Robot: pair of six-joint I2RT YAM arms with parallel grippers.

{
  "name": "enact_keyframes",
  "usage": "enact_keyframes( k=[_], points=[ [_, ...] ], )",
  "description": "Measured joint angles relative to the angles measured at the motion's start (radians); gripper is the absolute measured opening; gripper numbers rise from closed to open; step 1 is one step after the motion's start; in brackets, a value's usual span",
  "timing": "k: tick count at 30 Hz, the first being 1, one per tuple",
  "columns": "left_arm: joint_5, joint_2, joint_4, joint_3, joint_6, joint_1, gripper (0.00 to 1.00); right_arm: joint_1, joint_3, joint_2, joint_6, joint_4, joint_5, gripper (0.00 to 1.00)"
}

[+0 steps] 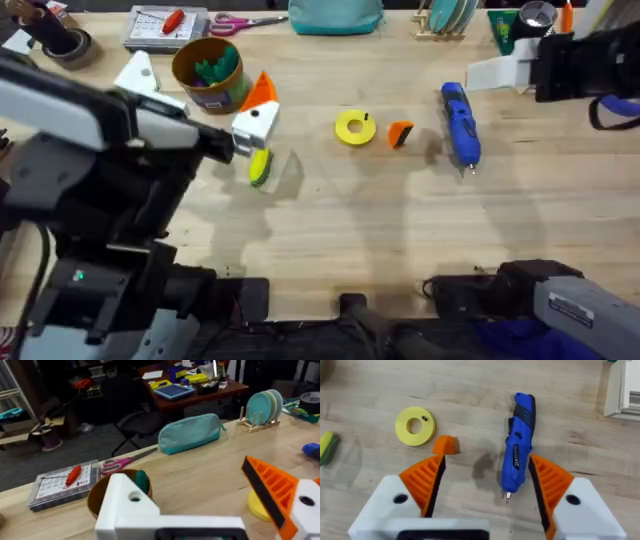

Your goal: Pick up the gripper from the table and insert it into the empty holder that is missing its gripper. Then pick up a screw, insert it into the mounting hole, and use the screwdriver to tighten it. Finally, clean up the table by picking up the vegetable and placing it into the bucket.

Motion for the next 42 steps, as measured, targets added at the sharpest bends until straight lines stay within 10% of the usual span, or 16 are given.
enact_keyframes(
  k=[22,34,42],
  points=[
    [0.425,-0.34,0.003,-0.267,-0.005,0.082,0.986,0.0,0.0,0.0,0.0,0.0,0.0,0.997],
    [0.507,-0.433,-0.146,-0.305,-0.229,0.082,0.986,0.0,0.0,0.0,0.0,0.0,0.0,0.997],
    [0.697,-0.433,-0.178,-0.305,-0.241,0.082,0.986,0.0,0.0,0.0,0.0,0.0,0.0,0.997]
  ],
)
